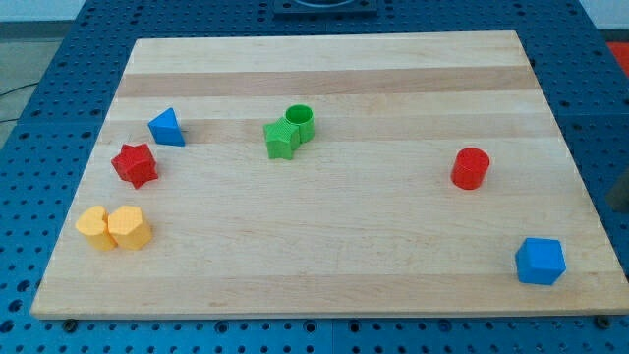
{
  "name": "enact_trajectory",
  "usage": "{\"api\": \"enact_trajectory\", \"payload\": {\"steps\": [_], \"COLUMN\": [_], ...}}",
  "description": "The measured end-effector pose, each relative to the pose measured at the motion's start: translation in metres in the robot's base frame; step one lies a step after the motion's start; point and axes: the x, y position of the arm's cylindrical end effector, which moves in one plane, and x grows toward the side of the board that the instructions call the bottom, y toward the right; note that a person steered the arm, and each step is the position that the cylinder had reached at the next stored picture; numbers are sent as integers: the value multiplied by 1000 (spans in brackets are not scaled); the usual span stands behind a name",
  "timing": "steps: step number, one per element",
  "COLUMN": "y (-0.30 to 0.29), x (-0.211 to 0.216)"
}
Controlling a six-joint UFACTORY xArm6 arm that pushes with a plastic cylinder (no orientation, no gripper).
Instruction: Push the blue cube to the top of the red circle
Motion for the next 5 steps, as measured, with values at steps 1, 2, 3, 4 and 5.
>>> {"api": "enact_trajectory", "payload": {"steps": [1,2,3,4,5], "y": [-47,-144,-207,-213,-227], "x": [72,64,8,-14,-21]}}
